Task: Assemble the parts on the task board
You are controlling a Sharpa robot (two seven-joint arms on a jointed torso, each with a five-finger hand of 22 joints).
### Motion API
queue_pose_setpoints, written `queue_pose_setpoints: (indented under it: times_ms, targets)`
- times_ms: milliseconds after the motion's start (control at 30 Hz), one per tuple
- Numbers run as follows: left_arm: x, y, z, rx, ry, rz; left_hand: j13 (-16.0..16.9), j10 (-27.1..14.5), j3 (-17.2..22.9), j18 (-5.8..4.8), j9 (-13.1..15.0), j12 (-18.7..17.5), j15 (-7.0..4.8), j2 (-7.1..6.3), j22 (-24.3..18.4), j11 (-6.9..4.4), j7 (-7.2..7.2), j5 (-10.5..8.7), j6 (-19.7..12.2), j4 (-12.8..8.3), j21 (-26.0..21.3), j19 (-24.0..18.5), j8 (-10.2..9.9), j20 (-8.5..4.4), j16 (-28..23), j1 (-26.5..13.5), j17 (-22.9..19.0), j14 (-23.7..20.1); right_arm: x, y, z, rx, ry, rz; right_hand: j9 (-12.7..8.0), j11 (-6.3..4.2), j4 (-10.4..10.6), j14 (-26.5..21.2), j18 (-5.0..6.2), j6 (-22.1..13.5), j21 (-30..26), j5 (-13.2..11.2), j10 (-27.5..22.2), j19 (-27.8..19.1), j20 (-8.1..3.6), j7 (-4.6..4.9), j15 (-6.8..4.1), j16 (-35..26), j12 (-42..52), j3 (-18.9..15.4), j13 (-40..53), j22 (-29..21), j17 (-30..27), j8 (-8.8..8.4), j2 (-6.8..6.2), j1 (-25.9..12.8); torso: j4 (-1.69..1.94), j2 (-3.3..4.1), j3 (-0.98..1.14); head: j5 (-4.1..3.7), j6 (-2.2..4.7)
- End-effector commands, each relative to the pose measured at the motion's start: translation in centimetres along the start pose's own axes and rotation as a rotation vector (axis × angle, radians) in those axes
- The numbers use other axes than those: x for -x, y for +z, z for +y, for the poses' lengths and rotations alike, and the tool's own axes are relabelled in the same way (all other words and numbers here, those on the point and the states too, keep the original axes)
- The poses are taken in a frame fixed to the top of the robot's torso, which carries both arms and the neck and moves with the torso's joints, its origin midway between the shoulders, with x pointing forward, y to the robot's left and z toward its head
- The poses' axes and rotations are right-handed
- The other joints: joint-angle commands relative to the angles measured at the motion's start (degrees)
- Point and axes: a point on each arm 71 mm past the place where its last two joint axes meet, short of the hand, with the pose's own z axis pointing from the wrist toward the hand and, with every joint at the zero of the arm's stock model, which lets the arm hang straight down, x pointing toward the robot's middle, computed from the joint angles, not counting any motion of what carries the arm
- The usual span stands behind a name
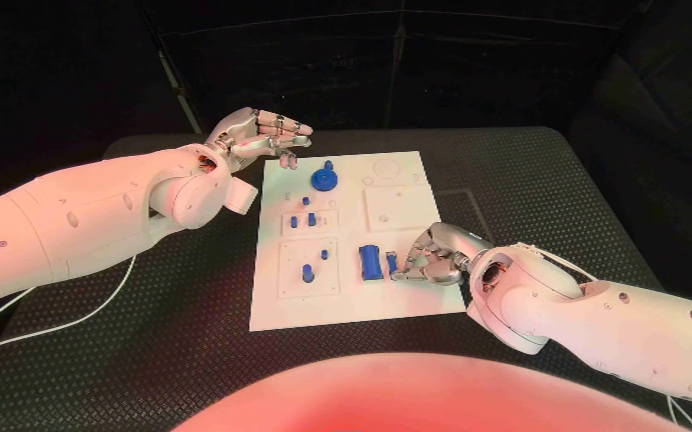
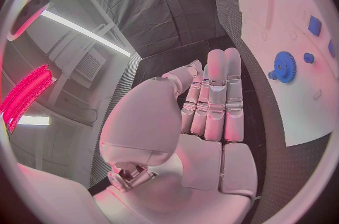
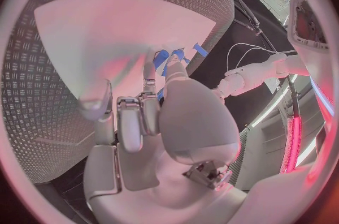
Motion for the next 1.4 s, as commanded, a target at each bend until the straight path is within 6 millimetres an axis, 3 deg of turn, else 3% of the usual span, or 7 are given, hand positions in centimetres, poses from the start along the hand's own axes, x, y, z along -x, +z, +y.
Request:
queue_pose_setpoints:
  times_ms: [33, 933, 1400]
  targets:
    - [-0.1, 0.1, -0.1, -0.007, -0.007, 0.008, -0.09, -0.38, 0.05, 0.78, -0.05, 0.32, 0.16, 0.01, -0.05, -0.05, 0.16, -0.03, -0.19, 0.33, -0.2, 0.41, -0.19, 0.14, -0.21, -0.64, -0.08, 0.39, -0.2, 0.0, 0.4, 0.026, -0.034, 0.021, 0.07, 0.13, -0.32, 5.59, -0.66, 0.09, -0.25, 0.33, 0.01, -0.12, -0.27, 0.0, -0.39, 0.09, -0.33, -0.03, 3.13, 0.04, 12.42, -0.33, 0.19, 0.64, 0.04, 0.09, 0.0, 0.05, 0.01]
    - [0.0, 0.0, -0.1, -0.005, -0.006, 0.007, -0.09, -0.4, 0.1, 0.78, -0.05, 0.35, 0.16, 0.05, -0.08, -0.06, 0.15, -0.01, -0.2, 0.31, -0.24, 0.43, -0.19, 0.15, -0.22, -0.6, -0.08, 0.39, -0.2, 0.9, 0.0, -0.015, -0.014, -0.017, 0.6, 0.05, 2.04, 5.67, -0.75, 0.45, 0.01, 2.42, 0.18, 0.19, -0.33, -0.1, -0.45, 0.26, -0.38, -1.51, 3.16, 0.57, 12.8, -0.49, 2.67, -1.32, 0.07, 0.1, -0.01, 0.17, 0.01]
    - [0.0, 0.0, -0.1, -0.004, -0.006, 0.007, -0.09, -0.4, 0.1, 0.78, -0.05, 0.35, 0.16, 0.05, -0.08, -0.06, 0.15, -0.01, -0.2, 0.31, -0.24, 0.43, -0.19, 0.15, -0.22, -0.6, -0.08, 0.39, -0.4, 1.4, -0.2, -0.023, -0.029, 0.007, 1.12, -0.2, -0.86, 5.65, -0.71, 0.41, -0.15, 1.76, 0.27, 0.02, -0.49, -0.38, -0.66, 0.21, -0.15, -1.47, 3.51, 0.44, 12.72, -0.57, 2.45, 3.58, 0.09, 0.1, -0.02, 0.31, 0.01]
